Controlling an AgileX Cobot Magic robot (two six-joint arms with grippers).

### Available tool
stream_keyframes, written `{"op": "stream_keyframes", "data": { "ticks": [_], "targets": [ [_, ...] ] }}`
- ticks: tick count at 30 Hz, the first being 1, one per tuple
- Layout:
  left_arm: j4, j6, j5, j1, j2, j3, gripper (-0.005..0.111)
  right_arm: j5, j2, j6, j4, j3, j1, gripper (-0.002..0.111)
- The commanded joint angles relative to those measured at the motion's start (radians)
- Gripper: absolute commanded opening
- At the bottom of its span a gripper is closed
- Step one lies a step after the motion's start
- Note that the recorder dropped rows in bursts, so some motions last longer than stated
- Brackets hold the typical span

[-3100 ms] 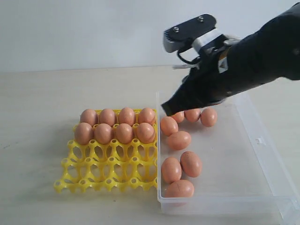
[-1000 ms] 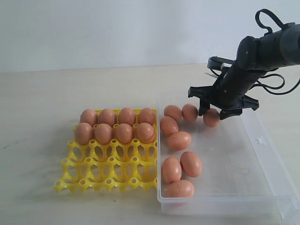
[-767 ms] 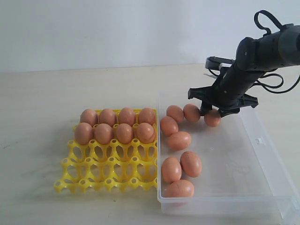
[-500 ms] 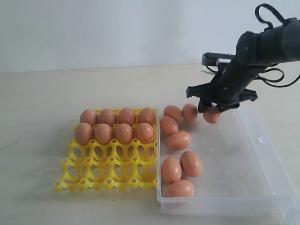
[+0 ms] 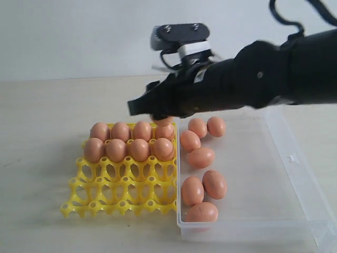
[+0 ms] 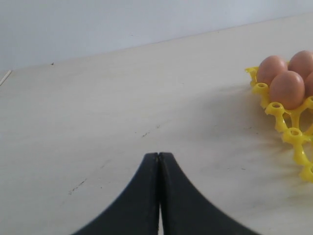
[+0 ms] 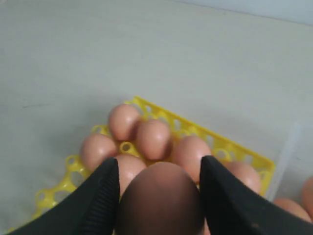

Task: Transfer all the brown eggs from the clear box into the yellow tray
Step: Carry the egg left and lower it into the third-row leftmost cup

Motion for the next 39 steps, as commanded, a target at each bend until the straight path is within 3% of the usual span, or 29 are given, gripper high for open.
{"op": "stream_keyframes", "data": {
  "ticks": [1, 9, 14, 23, 39],
  "targets": [
    [-0.002, -0.003, -0.009, 0.002, 0.001, -0.004, 0.0, -0.177, 0.08, -0.055, 0.027, 0.014, 0.11, 0.0],
    [-0.002, -0.003, -0.009, 0.002, 0.001, -0.004, 0.0, -0.362, 0.259, 0.0, -0.022, -0.026, 0.21, 0.0],
    [-0.002, -0.003, -0.009, 0.002, 0.001, -0.004, 0.0, -0.355, 0.336, 0.124, -0.112, -0.118, 0.224, 0.0],
    [-0.002, -0.003, -0.009, 0.002, 0.001, -0.004, 0.0, -0.264, 0.417, 0.171, -0.135, -0.258, 0.224, 0.0],
    [-0.002, -0.003, -0.009, 0.002, 0.001, -0.004, 0.0, -0.206, 0.483, 0.173, -0.133, -0.294, 0.224, 0.0]
  ]
}}
